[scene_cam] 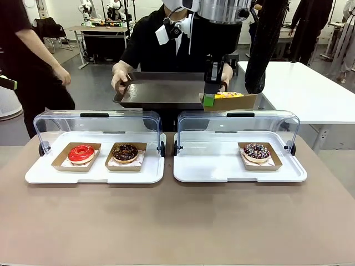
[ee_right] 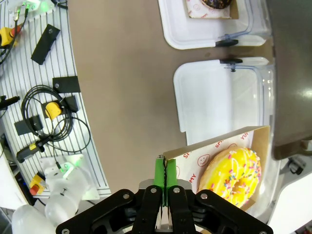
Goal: Provide the desired donut to the person.
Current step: Place the picked Paper togo box onto the Handle tray extended by the person.
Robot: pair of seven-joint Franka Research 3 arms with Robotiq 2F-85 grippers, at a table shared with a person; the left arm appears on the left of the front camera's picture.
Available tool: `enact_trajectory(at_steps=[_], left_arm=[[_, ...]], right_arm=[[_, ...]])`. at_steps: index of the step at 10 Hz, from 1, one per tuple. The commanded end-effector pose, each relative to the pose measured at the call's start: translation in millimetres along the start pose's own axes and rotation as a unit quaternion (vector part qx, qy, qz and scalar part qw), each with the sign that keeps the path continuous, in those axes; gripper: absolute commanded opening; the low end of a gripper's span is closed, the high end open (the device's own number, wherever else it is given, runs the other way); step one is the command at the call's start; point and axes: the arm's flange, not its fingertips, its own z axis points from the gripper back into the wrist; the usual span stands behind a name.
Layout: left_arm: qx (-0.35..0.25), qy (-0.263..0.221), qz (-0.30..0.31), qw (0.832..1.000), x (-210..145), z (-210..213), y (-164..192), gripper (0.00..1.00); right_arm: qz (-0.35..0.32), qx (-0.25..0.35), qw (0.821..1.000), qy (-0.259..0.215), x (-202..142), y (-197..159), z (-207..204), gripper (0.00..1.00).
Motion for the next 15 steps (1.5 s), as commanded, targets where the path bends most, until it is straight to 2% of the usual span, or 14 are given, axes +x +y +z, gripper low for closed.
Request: enact_trajectory(at_steps=[1,6,10,15], left_arm=[[-0.001,-0.008,-0.002,1.0,3,0,-1,1.0],[-0.001,-0.008,-0.002,1.0,3,0,-1,1.0],[-0.001,-0.008,-0.002,1.0,3,0,-1,1.0],[-0.001,-0.008,-0.002,1.0,3,0,-1,1.0]], right_arm=[[-0.003,0.0,1.0,0.004,-2,3,-2,0.0],[0.0,0.0,1.0,0.0,0,0,0,0.01],[0.007,-0.02,1.0,-0.002,25,-53,24,0.01],[0.039,-0.044,0.998,-0.024,50,-147,2,0.01]])
